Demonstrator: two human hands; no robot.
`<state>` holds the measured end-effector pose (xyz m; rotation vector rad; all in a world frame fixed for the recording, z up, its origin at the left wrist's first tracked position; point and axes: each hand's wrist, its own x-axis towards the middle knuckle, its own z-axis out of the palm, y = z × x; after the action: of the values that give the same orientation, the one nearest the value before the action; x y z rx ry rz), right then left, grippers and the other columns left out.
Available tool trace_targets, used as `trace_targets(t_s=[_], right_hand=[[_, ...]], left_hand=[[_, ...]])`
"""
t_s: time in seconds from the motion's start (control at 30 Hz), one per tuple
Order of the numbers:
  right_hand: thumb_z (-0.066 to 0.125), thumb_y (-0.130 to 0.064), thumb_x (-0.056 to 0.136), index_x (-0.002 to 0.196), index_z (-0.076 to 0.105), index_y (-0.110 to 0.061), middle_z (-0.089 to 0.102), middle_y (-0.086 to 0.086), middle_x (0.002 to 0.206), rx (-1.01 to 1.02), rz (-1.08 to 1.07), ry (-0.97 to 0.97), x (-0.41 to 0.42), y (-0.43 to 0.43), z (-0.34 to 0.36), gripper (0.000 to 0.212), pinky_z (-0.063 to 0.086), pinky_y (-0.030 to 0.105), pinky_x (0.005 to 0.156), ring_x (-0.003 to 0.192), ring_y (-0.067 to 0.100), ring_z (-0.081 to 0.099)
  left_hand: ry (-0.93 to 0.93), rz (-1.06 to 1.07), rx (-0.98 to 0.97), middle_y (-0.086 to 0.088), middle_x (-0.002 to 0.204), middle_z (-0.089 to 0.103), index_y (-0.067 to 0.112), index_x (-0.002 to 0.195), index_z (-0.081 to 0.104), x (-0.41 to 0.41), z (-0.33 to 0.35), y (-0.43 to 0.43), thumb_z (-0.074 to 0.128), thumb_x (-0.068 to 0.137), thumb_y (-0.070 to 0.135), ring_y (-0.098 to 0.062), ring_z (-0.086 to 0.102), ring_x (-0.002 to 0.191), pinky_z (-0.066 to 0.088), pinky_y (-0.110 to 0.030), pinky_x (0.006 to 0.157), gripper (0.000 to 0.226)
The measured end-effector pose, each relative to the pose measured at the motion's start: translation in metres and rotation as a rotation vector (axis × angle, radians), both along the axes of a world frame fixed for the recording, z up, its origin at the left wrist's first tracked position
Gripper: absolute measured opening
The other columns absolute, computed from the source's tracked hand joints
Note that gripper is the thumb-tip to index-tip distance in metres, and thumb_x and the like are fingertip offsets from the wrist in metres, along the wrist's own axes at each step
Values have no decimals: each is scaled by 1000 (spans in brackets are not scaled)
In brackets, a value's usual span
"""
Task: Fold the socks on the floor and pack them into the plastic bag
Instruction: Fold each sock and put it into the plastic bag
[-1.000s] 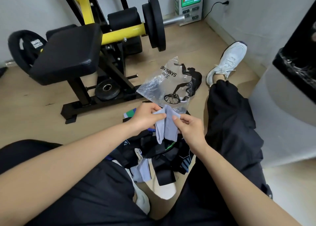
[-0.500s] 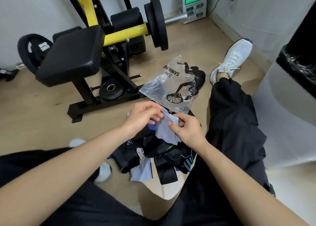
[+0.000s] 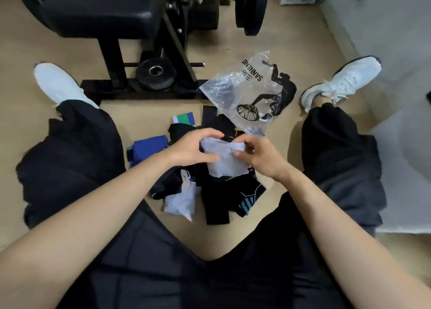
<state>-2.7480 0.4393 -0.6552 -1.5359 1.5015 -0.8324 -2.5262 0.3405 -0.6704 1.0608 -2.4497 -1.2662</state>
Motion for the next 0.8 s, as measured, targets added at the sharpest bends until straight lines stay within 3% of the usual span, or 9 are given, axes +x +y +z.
trace_targets(t_s=[0.07, 0.17, 0.3, 0.4, 0.47, 0.53, 0.63, 0.8], right_hand=[[67, -2, 90, 97, 69, -8, 64, -6, 82, 29, 41, 54, 3, -15, -2, 9, 43, 21, 69, 71, 4, 54], [68, -5, 90, 97, 68, -13, 66, 1, 87, 87, 28, 105, 9, -27, -15, 11, 46, 30, 74, 77, 11, 56], [70, -6, 91, 102, 69, -7, 68, 1, 87, 146, -25, -3, 27, -18, -30, 11, 48, 22, 72, 75, 3, 58], [71, -12, 90, 101, 69, -11, 72, 16, 94, 181, -36, -48, 38, -4, -39, 11, 54, 37, 76, 79, 15, 63], [74, -21, 87, 97, 70, -18, 72, 15, 92, 201, -70, -50, 42, 1, -43, 11, 56, 42, 79, 80, 28, 66], [77, -27, 84, 92, 70, -23, 72, 8, 84, 191, -127, -3, 44, 3, -45, 11, 56, 34, 74, 76, 25, 65], [78, -27, 81, 89, 70, -22, 69, -3, 74, 130, -229, 133, 50, 4, -46, 12, 44, 11, 60, 66, 8, 60], [79, -29, 79, 89, 70, -20, 66, -8, 68, 66, -284, 180, 64, 8, -47, 16, 44, 10, 60, 62, 7, 61]], left_hand=[[83, 93, 106, 6, 107, 71, 16, 115, 71, 5, -14, -2, 82, 84, 19, 2, 62, 96, 46, -16, 83, 34], [143, 347, 162, 3, 85, 71, 13, 95, 75, 12, -36, 4, 81, 83, 15, 1, 58, 72, 43, -22, 69, 13], [193, 564, 186, 4, 83, 72, 15, 93, 74, 29, -52, 34, 79, 83, 14, -1, 59, 72, 45, -23, 66, 11], [214, 630, 202, 9, 84, 70, 16, 95, 73, 37, -52, 61, 78, 82, 12, 2, 60, 73, 45, -17, 66, 14], [198, 676, 189, 12, 84, 68, 19, 94, 71, 41, -52, 71, 80, 81, 15, 4, 60, 73, 44, -13, 65, 17], [163, 739, 136, 11, 81, 68, 22, 90, 69, 43, -50, 74, 84, 77, 22, 0, 60, 71, 44, -13, 64, 20], [135, 818, 28, 9, 73, 67, 23, 87, 67, 39, -45, 76, 86, 74, 26, -3, 59, 66, 47, -19, 64, 23], [115, 758, -84, 9, 68, 64, 21, 86, 64, 27, -33, 84, 81, 77, 23, -7, 58, 62, 51, -33, 64, 19]])
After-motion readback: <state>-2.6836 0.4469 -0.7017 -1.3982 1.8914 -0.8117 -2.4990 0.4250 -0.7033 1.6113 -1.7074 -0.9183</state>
